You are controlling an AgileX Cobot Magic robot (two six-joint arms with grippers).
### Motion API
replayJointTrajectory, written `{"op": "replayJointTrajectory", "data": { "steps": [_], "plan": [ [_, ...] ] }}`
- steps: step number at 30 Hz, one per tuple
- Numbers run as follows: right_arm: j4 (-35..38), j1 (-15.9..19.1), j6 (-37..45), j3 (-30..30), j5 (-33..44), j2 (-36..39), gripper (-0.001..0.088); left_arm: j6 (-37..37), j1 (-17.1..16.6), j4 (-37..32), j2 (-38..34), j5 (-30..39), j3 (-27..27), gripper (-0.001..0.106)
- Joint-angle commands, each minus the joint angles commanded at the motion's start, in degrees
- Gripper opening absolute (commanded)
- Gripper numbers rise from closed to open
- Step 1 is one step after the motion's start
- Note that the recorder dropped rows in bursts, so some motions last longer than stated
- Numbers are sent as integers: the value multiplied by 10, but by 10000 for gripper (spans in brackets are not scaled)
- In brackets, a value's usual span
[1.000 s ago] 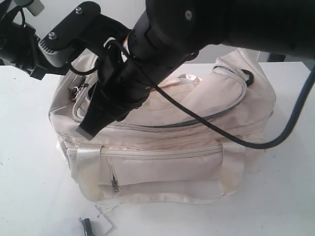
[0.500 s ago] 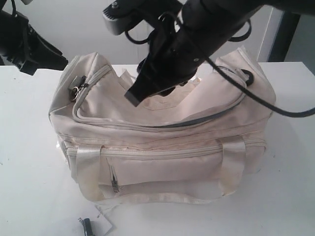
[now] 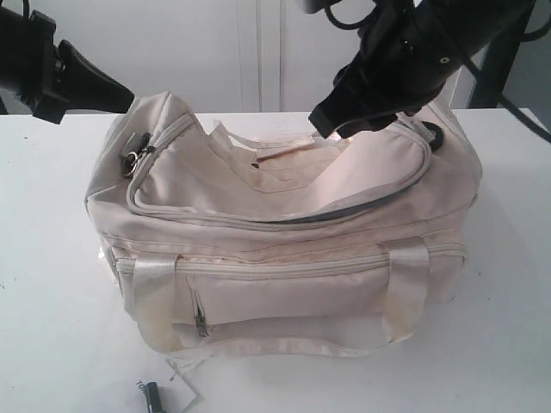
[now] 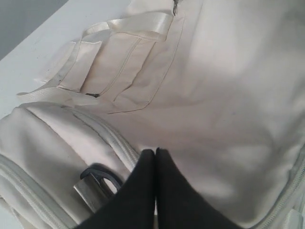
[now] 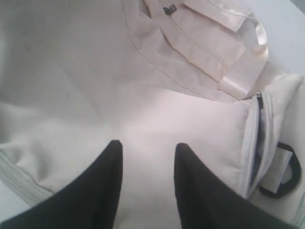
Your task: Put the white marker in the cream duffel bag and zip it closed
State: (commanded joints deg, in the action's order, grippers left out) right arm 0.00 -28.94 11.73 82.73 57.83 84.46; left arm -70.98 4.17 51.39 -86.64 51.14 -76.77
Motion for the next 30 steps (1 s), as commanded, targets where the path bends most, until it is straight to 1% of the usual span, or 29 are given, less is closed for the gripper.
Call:
{"op": "replayJointTrajectory", "data": {
  "steps": [2,4,7,11,15,17,21,22,23,27,30],
  "plan": [
    [3,5,0,0,2,0,236,0,4,-2,0,-1,0,0],
    [3,5,0,0,4,0,182,-7,16,-19,0,-3,0,0],
    [3,5,0,0,4,0,104,-23,44,-53,0,-5,0,0],
    [3,5,9,0,12,0,-1,-23,80,-117,0,-19,0,0],
    [3,5,9,0,12,0,0,-40,103,-213,0,-31,0,0],
    [3,5,9,0,12,0,0,-58,109,-240,0,-31,0,0],
    [3,5,9,0,12,0,0,-127,110,-245,0,-25,0,0],
    [3,5,9,0,12,0,0,-151,110,-245,0,-16,0,0],
    [3,5,9,0,12,0,0,-190,110,-241,1,8,0,0],
    [0,5,10,0,10,0,0,-190,110,-234,18,30,1,0],
    [0,17,10,-1,5,0,0,-189,110,-234,56,40,4,0]
  ]
}}
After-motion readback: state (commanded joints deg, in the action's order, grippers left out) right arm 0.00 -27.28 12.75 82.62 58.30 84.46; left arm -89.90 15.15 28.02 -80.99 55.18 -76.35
